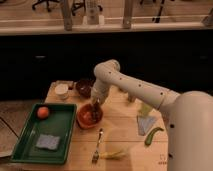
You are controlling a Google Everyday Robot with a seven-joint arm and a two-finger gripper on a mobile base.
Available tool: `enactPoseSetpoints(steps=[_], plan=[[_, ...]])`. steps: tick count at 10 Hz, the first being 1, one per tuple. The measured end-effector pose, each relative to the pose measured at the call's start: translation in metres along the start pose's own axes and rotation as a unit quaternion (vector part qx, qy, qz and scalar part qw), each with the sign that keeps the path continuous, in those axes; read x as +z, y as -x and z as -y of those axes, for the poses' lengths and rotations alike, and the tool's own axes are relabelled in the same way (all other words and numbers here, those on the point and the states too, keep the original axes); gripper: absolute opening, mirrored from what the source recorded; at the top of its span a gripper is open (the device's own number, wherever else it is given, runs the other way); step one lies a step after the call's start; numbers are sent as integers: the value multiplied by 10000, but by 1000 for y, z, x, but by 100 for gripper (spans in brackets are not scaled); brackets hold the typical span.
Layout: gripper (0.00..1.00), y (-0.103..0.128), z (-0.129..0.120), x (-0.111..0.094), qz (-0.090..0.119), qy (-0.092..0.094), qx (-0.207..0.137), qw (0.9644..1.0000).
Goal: Place grapes in red bowl
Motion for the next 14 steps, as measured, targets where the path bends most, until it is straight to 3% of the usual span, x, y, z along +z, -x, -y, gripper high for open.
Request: enactPoseSetpoints(steps=[14], plan=[[20,-1,0,0,38,17,-110,9999]])
